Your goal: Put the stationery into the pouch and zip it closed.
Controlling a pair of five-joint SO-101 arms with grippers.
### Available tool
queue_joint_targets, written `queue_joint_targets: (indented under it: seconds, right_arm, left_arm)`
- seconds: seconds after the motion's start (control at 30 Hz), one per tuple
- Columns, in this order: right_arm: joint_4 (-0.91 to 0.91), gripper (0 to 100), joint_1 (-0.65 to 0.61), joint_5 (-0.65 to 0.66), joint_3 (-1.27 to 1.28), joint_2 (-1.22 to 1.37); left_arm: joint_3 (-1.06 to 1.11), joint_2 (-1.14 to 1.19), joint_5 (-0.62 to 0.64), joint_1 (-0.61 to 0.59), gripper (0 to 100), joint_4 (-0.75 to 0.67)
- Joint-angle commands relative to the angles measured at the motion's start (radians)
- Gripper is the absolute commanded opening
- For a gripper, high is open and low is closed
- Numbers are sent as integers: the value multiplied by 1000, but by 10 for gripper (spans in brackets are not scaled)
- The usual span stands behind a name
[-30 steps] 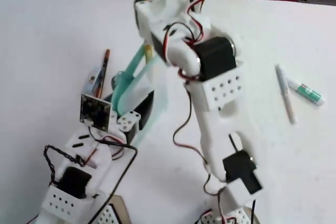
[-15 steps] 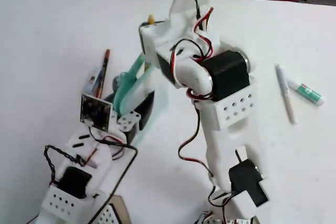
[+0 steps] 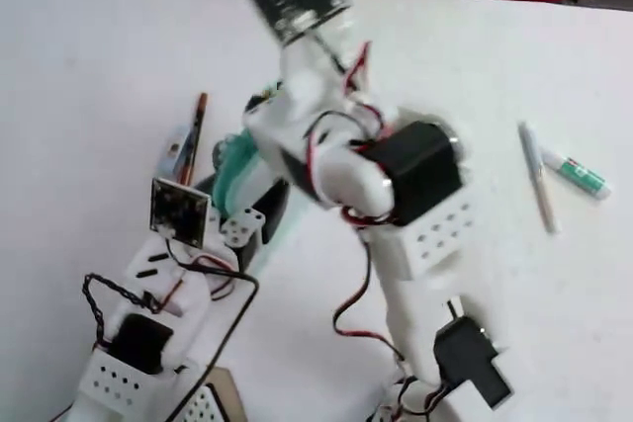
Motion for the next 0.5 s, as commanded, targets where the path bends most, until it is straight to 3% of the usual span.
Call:
queue_joint_targets:
  seconds: [0.0,0.3,0.47]
  right_arm:
    - [4,206,-15,12,11,-33]
    - [-4,207,102,18,14,-203]
    - [1,205,323,11,92,-257]
  left_arm:
    - [-17,-5,8,-10,191,-38]
    - [-15,-5,8,-10,191,-38]
    - [-15,-5,8,-10,191,-37]
